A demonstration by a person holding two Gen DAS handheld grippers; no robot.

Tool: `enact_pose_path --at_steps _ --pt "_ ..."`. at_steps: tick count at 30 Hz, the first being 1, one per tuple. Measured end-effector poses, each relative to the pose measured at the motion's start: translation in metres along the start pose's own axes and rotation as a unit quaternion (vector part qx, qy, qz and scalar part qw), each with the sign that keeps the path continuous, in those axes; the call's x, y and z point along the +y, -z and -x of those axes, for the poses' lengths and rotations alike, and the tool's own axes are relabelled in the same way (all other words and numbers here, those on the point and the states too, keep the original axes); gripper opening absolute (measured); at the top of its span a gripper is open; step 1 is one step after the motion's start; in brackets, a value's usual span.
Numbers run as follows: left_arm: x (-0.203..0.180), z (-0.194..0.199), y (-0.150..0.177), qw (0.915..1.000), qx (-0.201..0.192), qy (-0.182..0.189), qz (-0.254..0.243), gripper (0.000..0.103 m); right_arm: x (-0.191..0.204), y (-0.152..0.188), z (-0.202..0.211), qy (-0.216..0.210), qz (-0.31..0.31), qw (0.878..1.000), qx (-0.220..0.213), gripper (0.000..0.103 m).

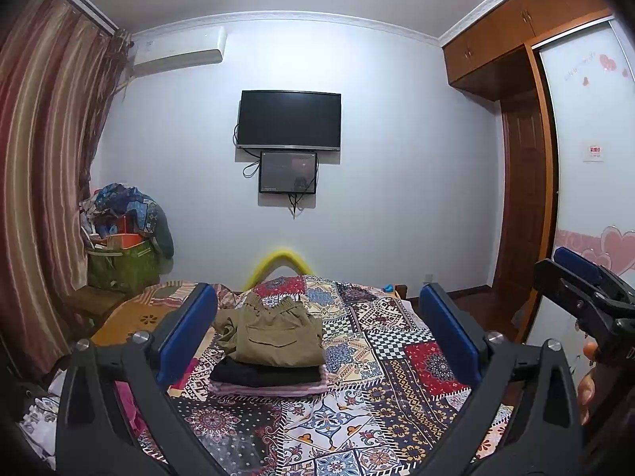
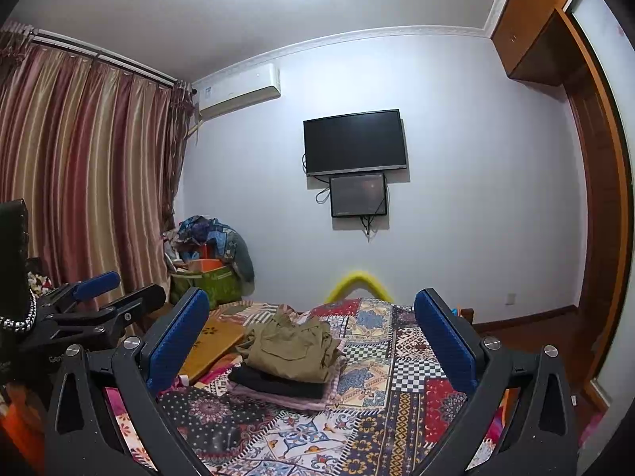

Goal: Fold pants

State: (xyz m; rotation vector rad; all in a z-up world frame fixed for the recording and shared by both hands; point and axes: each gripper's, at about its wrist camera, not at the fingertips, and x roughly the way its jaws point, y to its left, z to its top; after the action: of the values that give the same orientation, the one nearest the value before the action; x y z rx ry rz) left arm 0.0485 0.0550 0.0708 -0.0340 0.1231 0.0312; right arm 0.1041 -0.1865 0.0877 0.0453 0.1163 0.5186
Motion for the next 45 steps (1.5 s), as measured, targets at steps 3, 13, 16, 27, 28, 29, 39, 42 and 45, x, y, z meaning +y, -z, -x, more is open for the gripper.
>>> enact_pose_path --at_steps 3,13,16,27,28,29,39,42,45 --pt "0.001 0.001 -0.001 1.0 0.0 0.001 0.002 0.103 0.0 -0.001 0.001 0.002 0.003 1.0 -0.001 0.103" --pt "0.002 -0.001 0.0 1.0 0.002 0.004 0.004 0.103 0.0 -0.002 0.001 0.002 0.004 1.0 -0.001 0.103" --pt "0.002 -0.001 0.0 1.0 0.002 0.006 0.003 0.103 0.0 -0.002 0.001 0.002 0.004 1.0 -0.001 0.103" --pt "0.0 -0.002 0.002 1.0 0.003 0.008 0.001 0.103 -0.003 -0.002 0.002 0.002 0.001 1.0 -0.001 0.103" --pt "0.0 -0.003 0.003 1.0 0.003 0.008 0.001 0.103 -0.003 -0.002 0.002 0.002 0.001 1.0 -0.001 0.103" --pt "0.0 -0.003 0.003 1.0 0.003 0.009 0.001 0.103 -0.003 -0.002 0.002 0.001 0.002 1.0 -0.001 0.103" --pt "0.001 -0.008 0.004 0.9998 0.011 0.015 0.003 0.103 -0.008 0.0 0.002 0.005 -0.007 1.0 0.002 0.103" --pt "0.001 -0.009 0.004 0.9998 0.013 0.016 0.006 0.103 -0.008 0.0 0.002 0.005 -0.007 1.0 0.003 0.103" --pt "0.001 -0.009 0.004 0.9997 0.015 0.02 0.007 0.103 -0.01 0.001 0.002 0.007 -0.007 1.0 0.003 0.103"
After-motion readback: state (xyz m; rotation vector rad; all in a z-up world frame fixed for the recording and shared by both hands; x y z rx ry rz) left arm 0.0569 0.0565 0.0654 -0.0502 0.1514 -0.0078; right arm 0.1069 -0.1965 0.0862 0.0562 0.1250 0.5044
